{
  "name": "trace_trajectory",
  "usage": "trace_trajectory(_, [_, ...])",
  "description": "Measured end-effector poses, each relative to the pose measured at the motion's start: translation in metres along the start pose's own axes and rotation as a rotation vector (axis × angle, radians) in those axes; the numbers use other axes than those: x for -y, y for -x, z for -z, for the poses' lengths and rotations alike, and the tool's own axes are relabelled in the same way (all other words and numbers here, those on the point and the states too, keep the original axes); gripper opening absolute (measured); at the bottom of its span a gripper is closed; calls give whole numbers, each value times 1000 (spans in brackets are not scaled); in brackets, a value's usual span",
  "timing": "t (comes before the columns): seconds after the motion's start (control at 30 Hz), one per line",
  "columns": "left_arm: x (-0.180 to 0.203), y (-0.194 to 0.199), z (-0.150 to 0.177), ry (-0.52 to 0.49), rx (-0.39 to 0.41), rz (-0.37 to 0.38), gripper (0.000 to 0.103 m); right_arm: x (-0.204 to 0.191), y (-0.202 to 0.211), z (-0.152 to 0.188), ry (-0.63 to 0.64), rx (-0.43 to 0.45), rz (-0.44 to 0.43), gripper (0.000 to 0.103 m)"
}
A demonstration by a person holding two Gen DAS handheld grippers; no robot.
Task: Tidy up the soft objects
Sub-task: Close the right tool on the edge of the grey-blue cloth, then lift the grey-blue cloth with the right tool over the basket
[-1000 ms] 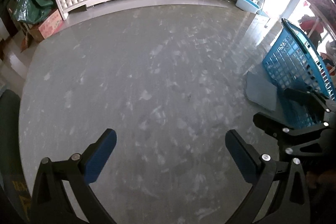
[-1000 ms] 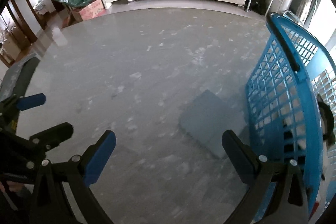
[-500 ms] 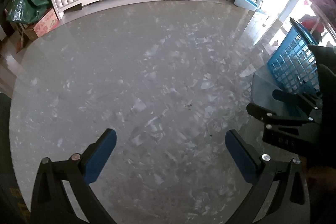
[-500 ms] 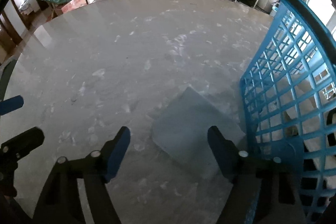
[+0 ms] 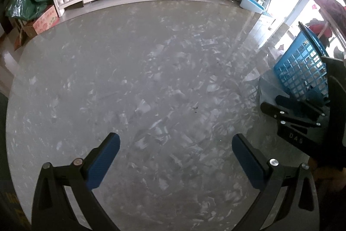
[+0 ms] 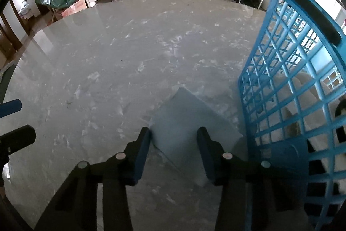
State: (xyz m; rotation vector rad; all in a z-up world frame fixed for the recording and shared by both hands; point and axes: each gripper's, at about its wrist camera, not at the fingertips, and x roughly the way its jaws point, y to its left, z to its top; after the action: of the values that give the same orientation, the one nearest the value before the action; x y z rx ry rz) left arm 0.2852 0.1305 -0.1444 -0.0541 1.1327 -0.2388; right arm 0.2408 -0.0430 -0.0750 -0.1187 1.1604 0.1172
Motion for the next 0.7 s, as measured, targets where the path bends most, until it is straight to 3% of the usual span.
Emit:
trace_trajectory(0.1, [-2, 2, 0, 6, 4, 3, 103, -9, -2, -5, 18, 1, 11, 13])
trace_trajectory(0.2, [-3, 6, -1, 10, 14, 5, 103, -12, -3, -6, 14, -4, 11, 6])
trace_trajectory(0.47, [-4, 19, -2, 12, 38, 10, 103, -6, 17, -6, -7, -10, -54, 4])
trace_trajectory(0.7, [9, 50, 2, 27, 65, 3, 103, -12, 69, -6, 18, 59, -130, 4])
